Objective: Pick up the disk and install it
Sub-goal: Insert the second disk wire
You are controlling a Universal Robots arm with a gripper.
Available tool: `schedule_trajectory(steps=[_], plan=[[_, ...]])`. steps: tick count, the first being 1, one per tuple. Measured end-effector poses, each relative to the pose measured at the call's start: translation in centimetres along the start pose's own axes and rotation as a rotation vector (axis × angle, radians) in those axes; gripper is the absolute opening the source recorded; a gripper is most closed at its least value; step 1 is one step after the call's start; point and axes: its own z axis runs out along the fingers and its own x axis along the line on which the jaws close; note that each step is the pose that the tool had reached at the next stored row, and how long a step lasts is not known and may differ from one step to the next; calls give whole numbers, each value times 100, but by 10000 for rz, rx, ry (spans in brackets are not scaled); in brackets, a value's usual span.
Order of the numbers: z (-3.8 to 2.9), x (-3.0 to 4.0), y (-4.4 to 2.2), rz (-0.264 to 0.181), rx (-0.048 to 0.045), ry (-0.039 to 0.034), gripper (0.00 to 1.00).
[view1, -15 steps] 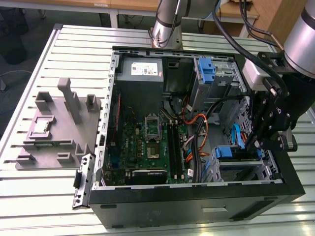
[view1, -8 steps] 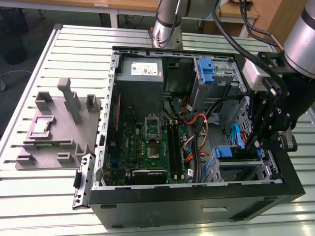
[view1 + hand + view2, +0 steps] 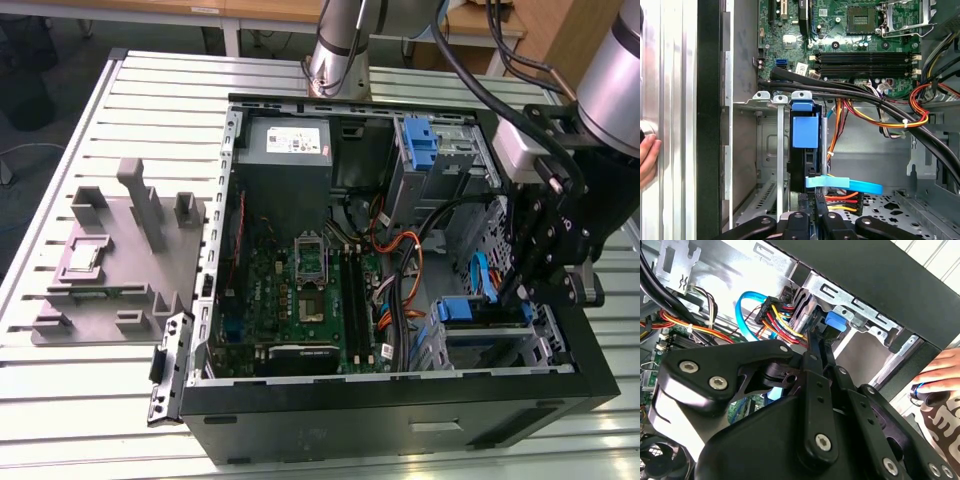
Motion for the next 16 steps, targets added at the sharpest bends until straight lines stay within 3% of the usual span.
schedule_trajectory(steps=[8,16], plan=[[2,-8,0,-13,1,1,16],[51,-11,0,-14,1,6,16]])
